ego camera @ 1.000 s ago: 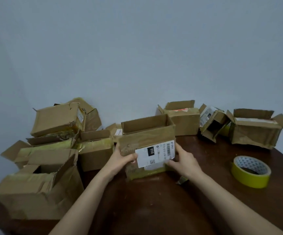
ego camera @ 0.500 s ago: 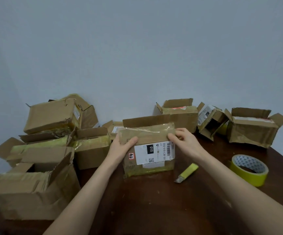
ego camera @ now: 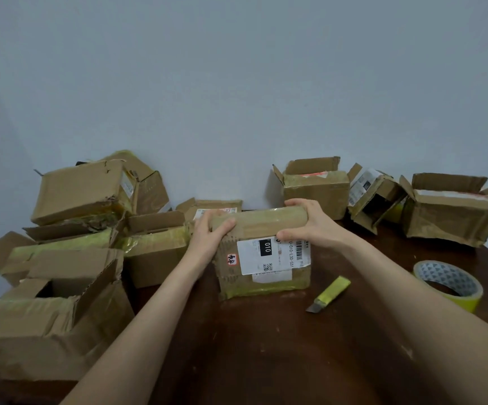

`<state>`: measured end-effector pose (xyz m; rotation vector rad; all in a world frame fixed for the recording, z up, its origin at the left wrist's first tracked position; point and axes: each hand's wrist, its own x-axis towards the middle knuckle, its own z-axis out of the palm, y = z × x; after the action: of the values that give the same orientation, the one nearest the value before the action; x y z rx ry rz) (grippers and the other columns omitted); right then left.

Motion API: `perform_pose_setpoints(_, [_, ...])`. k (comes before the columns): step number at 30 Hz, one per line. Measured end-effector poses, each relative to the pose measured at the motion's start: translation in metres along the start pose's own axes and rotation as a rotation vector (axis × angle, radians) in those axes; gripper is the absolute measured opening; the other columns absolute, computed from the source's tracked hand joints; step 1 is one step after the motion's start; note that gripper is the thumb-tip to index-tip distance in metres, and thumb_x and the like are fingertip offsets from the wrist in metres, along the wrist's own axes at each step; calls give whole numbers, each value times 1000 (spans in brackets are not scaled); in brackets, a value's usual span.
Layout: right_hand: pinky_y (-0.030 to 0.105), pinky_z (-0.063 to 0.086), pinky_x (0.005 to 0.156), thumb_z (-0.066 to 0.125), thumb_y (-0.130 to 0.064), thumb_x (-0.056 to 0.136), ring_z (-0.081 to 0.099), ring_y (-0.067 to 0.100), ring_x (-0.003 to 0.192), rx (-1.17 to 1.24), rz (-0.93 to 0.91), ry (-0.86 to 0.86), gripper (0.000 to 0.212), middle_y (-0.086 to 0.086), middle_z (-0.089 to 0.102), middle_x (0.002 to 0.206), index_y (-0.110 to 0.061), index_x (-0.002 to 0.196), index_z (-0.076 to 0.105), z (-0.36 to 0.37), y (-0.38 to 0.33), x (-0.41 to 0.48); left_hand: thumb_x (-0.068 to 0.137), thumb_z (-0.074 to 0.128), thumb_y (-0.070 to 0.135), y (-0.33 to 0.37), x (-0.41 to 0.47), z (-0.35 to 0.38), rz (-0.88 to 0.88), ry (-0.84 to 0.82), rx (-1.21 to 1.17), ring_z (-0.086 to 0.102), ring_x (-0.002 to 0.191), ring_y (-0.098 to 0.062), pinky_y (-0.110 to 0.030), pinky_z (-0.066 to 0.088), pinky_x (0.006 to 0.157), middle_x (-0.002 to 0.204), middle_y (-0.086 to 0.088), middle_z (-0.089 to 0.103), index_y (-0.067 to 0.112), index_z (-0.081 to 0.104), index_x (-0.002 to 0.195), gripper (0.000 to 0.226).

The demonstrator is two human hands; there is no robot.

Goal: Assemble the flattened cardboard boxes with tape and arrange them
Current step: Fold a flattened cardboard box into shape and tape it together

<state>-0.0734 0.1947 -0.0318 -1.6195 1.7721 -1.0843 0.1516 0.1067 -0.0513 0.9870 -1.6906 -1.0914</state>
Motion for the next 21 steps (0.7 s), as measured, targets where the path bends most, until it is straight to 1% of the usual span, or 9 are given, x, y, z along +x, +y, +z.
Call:
perform_pose_setpoints(4, [39, 36, 108, 87, -44, 62, 36, 22, 131, -31, 1, 3, 81, 1, 27, 139, -37, 129, 42, -4, 0, -7, 89, 62, 39, 2, -1, 6, -50, 8, -34, 65, 99, -19, -42, 51, 93, 105, -1, 67, 24, 62, 101, 19])
perform_pose_setpoints(6, [38, 36, 108, 84, -43, 66, 37, 24, 131, -64, 4, 42, 83, 2, 28, 139, -33, 135, 40, -6, -1, -18, 91, 59, 35, 6, -6, 8, -32, -27, -11, 64, 99, -16, -33, 51, 88, 105, 1, 67, 20, 64, 108, 23])
perform_pose_setpoints(9, [37, 32, 110, 77, -46, 73, 34, 25, 134, -84, 24, 56, 100, 8, 26, 146, -30, 151, 16, -12, 2, -41, 93, 57, 25, 16, -9, 14, 33, -99, 45, 60, 99, -7, -21, 47, 81, 111, 4, 65, 18, 66, 112, 22])
perform_pose_setpoints(11, [38, 29, 111, 69, -49, 80, 33, 25, 135, -89, 24, 75, 101, 10, 25, 148, -32, 153, 1, -16, 4, -53, 92, 54, 16, 20, -8, 16, 80, -144, 140, 55, 108, -10, -26, 43, 93, 114, 8, 60, 22, 66, 112, 24])
perform_pose_setpoints(12, [39, 30, 110, 66, -51, 83, 34, 25, 135, -114, 21, 92, 96, 9, 27, 148, -36, 153, 2, -16, 4, -56, 92, 52, 14, 21, -7, 15, 77, -168, 178, 51, 114, -13, -31, 41, 100, 117, 9, 57, 25, 64, 115, 28])
perform_pose_setpoints(14, [42, 34, 110, 58, -55, 87, 38, 26, 132, -199, 40, 94, 73, 6, 29, 146, -44, 149, 20, -15, 3, -57, 93, 51, 15, 21, -7, 13, 46, -222, 238, 44, 126, -17, -38, 36, 108, 129, 5, 51, 30, 57, 125, 36])
perform_pose_setpoints(16, [44, 37, 108, 48, -57, 92, 42, 25, 129, -286, 93, 74, 48, 2, 28, 146, -44, 138, 44, -12, 0, -53, 94, 49, 15, 24, -7, 12, 83, -229, 387, 37, 135, -18, -38, 29, 112, 144, 1, 42, 29, 53, 131, 41])
perform_pose_setpoints(18, [43, 38, 106, 41, -55, 96, 44, 24, 127, -322, 136, 61, 43, 1, 26, 147, -40, 134, 51, -6, -2, -48, 97, 45, 19, 32, -11, 18, 237, -188, 708, 29, 141, -16, -37, 20, 116, 152, 3, 34, 26, 54, 133, 38])
perform_pose_setpoints(21, [43, 37, 106, 36, -52, 97, 42, 25, 129, -315, 159, 82, 44, 1, 25, 149, -37, 136, 51, 2, -4, -43, 100, 29, 47, 42, -30, 43, 409, -274, 1073, 18, 145, -13, -42, 11, 119, 157, 6, 24, 31, 35, 145, 48])
